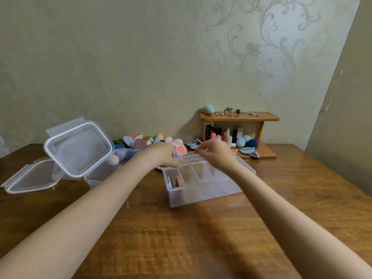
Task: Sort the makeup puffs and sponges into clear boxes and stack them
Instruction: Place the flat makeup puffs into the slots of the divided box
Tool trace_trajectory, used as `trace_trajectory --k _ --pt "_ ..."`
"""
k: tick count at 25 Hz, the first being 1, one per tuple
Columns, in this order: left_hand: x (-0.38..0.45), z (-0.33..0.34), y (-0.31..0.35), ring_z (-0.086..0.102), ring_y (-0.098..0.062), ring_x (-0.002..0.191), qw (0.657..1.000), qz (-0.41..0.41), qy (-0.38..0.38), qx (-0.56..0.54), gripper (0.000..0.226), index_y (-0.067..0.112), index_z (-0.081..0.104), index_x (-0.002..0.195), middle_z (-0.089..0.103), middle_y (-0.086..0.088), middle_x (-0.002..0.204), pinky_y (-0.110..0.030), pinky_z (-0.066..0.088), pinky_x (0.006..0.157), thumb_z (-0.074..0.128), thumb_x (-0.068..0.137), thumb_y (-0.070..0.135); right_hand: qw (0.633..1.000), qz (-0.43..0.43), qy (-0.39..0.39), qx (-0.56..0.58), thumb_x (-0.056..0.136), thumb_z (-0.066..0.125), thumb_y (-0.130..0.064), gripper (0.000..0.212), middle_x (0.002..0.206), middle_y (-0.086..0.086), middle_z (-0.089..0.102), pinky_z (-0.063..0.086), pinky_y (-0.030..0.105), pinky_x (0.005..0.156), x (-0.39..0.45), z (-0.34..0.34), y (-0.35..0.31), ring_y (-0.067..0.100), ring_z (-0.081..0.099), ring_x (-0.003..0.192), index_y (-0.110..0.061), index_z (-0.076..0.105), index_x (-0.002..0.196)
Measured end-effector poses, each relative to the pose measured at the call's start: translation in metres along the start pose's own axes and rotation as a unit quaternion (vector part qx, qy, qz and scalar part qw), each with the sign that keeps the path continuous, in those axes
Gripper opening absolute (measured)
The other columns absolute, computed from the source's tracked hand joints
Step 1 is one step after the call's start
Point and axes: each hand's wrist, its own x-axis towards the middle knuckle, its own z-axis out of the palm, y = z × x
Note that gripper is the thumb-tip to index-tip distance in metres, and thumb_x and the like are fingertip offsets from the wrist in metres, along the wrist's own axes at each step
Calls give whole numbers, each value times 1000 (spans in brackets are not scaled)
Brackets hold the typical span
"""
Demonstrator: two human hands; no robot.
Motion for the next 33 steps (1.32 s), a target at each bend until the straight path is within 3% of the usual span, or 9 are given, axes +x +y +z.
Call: trace_trajectory --k 4,8,14,17,19,22,25,29,33 --pt "23 4 24 56 -13 103 991 102 -53 -71 30 14 65 112 62 -1 114 -25 45 85 60 88 32 983 123 120 61 93 43 -3 30 115 16 66 43 18 59 30 -36 64 8 51 62 -2 67 111" --pt "49 16 30 57 -14 101 985 149 -61 -54 26 16 62 107 60 1 109 -31 49 90 65 85 28 958 254 71 -109 94 42 -14 33 136 15 50 36 41 102 69 -34 129 33 41 126 -13 62 120" --pt "64 28 22 45 1 73 974 197 -61 -92 14 17 60 99 49 9 91 -16 39 68 64 86 21 910 368 -21 -193 94 43 -43 44 147 14 34 20 49 112 91 -26 178 36 16 140 -19 54 129" --pt "67 30 20 44 1 72 974 193 -58 -105 10 19 59 96 48 13 86 -14 38 65 63 87 21 922 335 57 -187 96 44 -34 39 141 14 41 25 47 108 93 -21 175 34 25 136 -10 59 122" --pt "66 32 22 45 0 72 976 195 -38 -94 9 17 60 97 50 12 86 -14 38 64 61 88 21 945 287 132 -86 95 46 -23 33 119 18 56 43 38 88 89 -29 163 28 51 107 0 63 111" --pt "59 34 18 51 -6 86 979 175 -6 -103 13 16 62 99 57 4 98 -23 45 78 55 91 23 961 182 184 95 92 52 -12 22 93 16 66 44 20 58 75 -45 119 14 54 65 0 68 98" --pt "41 32 1 54 -13 100 985 115 36 -124 12 16 64 95 61 1 103 -28 45 87 55 90 21 985 47 116 120 88 57 -7 16 85 6 66 52 24 63 49 -38 52 12 59 65 -6 70 98" --pt "12 34 -27 55 -10 91 983 59 -5 -176 11 20 62 95 58 4 93 -21 47 71 61 87 28 994 -85 47 42 86 60 -7 18 93 6 57 50 20 66 5 0 -9 15 59 74 -7 69 103" --pt "4 48 -31 49 -19 113 991 38 -4 -126 29 26 65 107 56 -2 119 -39 47 97 65 81 41 991 -111 29 -66 88 56 -4 28 111 9 55 44 23 78 -16 22 -20 21 57 91 -8 61 115"
